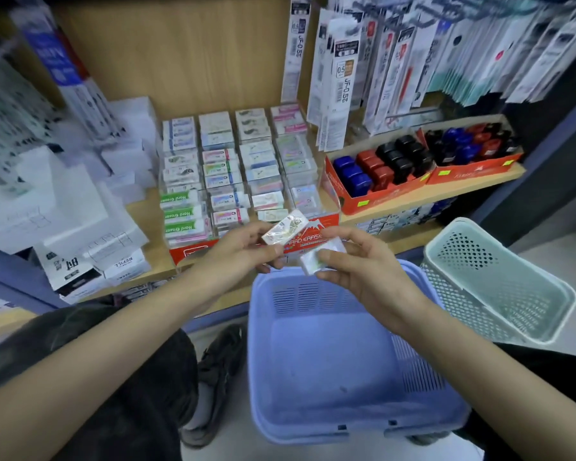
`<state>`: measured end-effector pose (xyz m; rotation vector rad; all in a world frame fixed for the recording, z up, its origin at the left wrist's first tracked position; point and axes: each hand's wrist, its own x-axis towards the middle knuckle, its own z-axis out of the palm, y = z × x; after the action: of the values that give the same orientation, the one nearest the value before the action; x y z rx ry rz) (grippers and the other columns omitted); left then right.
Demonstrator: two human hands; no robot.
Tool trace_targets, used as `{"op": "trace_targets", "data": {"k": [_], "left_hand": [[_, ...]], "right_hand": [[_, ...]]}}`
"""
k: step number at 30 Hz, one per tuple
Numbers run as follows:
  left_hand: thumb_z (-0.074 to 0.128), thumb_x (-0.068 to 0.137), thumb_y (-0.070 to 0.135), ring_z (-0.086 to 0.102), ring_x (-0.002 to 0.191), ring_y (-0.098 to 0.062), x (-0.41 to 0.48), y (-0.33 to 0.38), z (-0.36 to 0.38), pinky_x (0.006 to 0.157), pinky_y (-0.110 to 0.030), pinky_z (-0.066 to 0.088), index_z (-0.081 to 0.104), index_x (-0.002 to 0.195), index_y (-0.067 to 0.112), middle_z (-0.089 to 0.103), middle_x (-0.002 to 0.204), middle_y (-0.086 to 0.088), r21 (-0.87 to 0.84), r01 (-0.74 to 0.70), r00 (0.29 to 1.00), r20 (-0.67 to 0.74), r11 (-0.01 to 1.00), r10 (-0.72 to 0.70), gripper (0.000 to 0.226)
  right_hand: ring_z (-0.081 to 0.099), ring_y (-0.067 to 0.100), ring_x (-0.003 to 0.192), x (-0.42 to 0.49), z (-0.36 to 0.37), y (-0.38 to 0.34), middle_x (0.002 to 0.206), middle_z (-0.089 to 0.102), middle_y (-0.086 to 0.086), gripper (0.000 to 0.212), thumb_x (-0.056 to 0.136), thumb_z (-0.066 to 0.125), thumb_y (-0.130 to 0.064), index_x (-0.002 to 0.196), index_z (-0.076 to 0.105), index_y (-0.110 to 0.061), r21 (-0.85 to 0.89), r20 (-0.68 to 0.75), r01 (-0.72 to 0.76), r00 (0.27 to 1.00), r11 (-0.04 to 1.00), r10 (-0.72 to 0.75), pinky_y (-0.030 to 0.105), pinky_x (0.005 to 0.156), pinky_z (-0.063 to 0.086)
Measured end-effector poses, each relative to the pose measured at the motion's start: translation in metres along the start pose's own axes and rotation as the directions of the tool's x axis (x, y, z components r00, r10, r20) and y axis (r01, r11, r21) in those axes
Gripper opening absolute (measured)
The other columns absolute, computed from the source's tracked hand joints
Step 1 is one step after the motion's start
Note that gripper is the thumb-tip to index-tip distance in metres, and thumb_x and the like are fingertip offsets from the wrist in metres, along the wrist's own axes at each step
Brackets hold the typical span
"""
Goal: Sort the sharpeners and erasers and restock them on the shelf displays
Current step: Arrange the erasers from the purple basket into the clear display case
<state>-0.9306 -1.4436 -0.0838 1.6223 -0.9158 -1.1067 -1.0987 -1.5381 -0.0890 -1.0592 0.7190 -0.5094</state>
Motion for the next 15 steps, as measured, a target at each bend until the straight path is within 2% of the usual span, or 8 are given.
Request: {"op": "trace_targets", "data": {"k": [2, 5, 8, 11, 13, 15], "left_hand": [[0.057, 0.09, 0.004, 0.064, 0.071, -0.009, 0.011, 0.0, -0.004, 0.077, -0.032, 0.05, 0.061, 0.103, 0.021, 0.067, 0.082, 0.001, -0.008, 0.017, 1.0, -0.008, 1.0, -0.017, 0.022], [0.052, 0.091, 0.0, 0.06, 0.062, -0.009, 0.026, -0.001, -0.008, 0.068, -0.026, 0.05, 0.06, 0.106, 0.014, 0.064, 0.073, 0.001, -0.123, 0.047, 0.997, -0.049, 0.991, -0.053, 0.022], [0.05, 0.093, 0.003, 0.059, 0.068, -0.012, 0.033, 0.003, -0.012, 0.072, -0.026, 0.051, 0.057, 0.104, 0.028, 0.061, 0.08, -0.002, -0.135, 0.027, 0.996, -0.078, 0.991, -0.038, 0.029], [0.053, 0.093, 0.01, 0.061, 0.087, -0.019, 0.039, 0.008, -0.029, 0.091, -0.039, 0.048, 0.052, 0.105, 0.037, 0.067, 0.091, -0.009, -0.008, -0.015, 0.992, -0.126, 1.0, 0.014, 0.03], [0.054, 0.093, 0.008, 0.062, 0.08, -0.015, 0.042, 0.013, -0.048, 0.09, -0.04, 0.047, 0.048, 0.101, 0.033, 0.068, 0.094, -0.006, 0.027, -0.031, 0.981, -0.189, 0.999, 0.035, 0.027], [0.053, 0.093, 0.005, 0.06, 0.071, -0.01, 0.043, 0.017, -0.069, 0.082, -0.034, 0.047, 0.048, 0.099, 0.028, 0.065, 0.088, 0.0, 0.032, -0.014, 0.973, -0.229, 0.999, 0.021, 0.024]], "right_hand": [[0.065, 0.018, 0.076, 0.005, -0.004, -0.004, 0.09, 0.066, 0.005, 0.019, 0.089, 0.054, 0.002, 0.104, 0.063, -0.007, 0.07, 0.012, -0.013, 1.0, 0.997, 0.012, 0.024, 0.067, 0.055], [0.06, 0.018, 0.068, 0.016, -0.012, -0.003, 0.095, 0.063, 0.003, 0.018, 0.095, 0.049, -0.006, 0.102, 0.065, -0.007, 0.072, -0.057, -0.044, 0.997, 0.996, 0.048, 0.025, 0.067, 0.056], [0.058, 0.013, 0.063, 0.028, -0.019, 0.003, 0.089, 0.059, 0.01, 0.019, 0.096, 0.047, -0.004, 0.101, 0.065, -0.009, -0.066, -0.142, -0.026, 0.99, 0.998, 0.016, 0.024, 0.057, 0.053], [0.059, 0.014, 0.07, 0.047, -0.015, 0.0, 0.086, 0.064, 0.008, 0.021, 0.095, 0.049, -0.005, 0.097, 0.067, -0.015, -0.255, -0.16, 0.018, 0.985, 0.967, -0.06, 0.024, 0.057, 0.05], [0.059, 0.016, 0.074, 0.064, -0.002, -0.008, 0.084, 0.066, 0.005, 0.024, 0.095, 0.049, -0.006, 0.094, 0.068, -0.02, -0.342, -0.115, 0.068, 0.987, 0.937, -0.113, 0.03, 0.065, 0.051], [0.059, 0.01, 0.077, 0.082, 0.02, -0.019, 0.087, 0.066, 0.001, 0.026, 0.095, 0.048, -0.006, 0.095, 0.067, -0.023, -0.418, -0.056, 0.142, 0.982, 0.897, -0.182, 0.021, 0.07, 0.048]]}}
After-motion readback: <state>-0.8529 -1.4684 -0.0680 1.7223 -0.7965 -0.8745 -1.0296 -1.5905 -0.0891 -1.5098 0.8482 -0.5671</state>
